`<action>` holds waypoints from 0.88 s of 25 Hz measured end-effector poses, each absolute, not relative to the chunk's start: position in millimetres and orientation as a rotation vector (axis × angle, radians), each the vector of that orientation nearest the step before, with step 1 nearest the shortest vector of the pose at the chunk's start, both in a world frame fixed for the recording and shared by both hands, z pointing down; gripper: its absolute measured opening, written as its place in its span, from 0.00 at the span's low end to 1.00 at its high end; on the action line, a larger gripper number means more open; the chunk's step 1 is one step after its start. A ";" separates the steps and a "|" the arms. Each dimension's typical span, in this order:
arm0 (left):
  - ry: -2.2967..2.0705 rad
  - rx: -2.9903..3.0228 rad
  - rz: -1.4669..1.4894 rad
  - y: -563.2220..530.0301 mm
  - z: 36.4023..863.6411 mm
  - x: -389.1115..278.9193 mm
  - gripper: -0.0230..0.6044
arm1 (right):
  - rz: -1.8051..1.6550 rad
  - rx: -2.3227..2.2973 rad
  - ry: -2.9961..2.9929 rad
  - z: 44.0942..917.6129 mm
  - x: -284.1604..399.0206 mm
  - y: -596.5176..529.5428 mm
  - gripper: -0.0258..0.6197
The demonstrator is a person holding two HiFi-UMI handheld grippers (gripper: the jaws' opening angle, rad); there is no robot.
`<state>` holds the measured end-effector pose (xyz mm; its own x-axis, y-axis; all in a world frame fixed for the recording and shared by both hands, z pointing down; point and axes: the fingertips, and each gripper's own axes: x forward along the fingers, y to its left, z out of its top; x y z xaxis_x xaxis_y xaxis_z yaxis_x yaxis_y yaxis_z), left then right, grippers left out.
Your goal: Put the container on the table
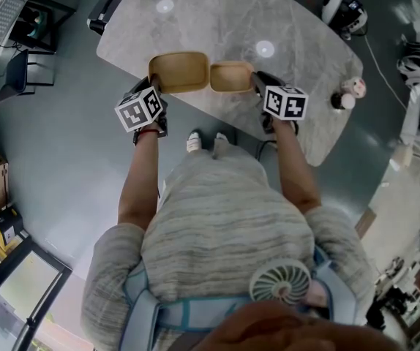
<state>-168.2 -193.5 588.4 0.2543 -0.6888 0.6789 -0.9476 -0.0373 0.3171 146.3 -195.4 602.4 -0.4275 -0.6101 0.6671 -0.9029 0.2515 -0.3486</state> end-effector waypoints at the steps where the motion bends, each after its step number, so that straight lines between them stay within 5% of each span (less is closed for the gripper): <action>1: -1.499 1.790 0.447 -192.7 588.7 -167.0 0.10 | 0.994 1.380 -2.146 598.7 145.9 -194.2 0.16; 22: -1.503 1.808 0.418 -195.0 570.1 -164.3 0.10 | 0.757 1.407 -2.505 501.3 124.6 -178.6 0.11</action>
<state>-164.3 -195.0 570.1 0.2617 -0.7042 0.6600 -0.9439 -0.0440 0.3273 124.6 -178.6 501.3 -0.5404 -0.7493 0.3828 -0.8359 0.4259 -0.3464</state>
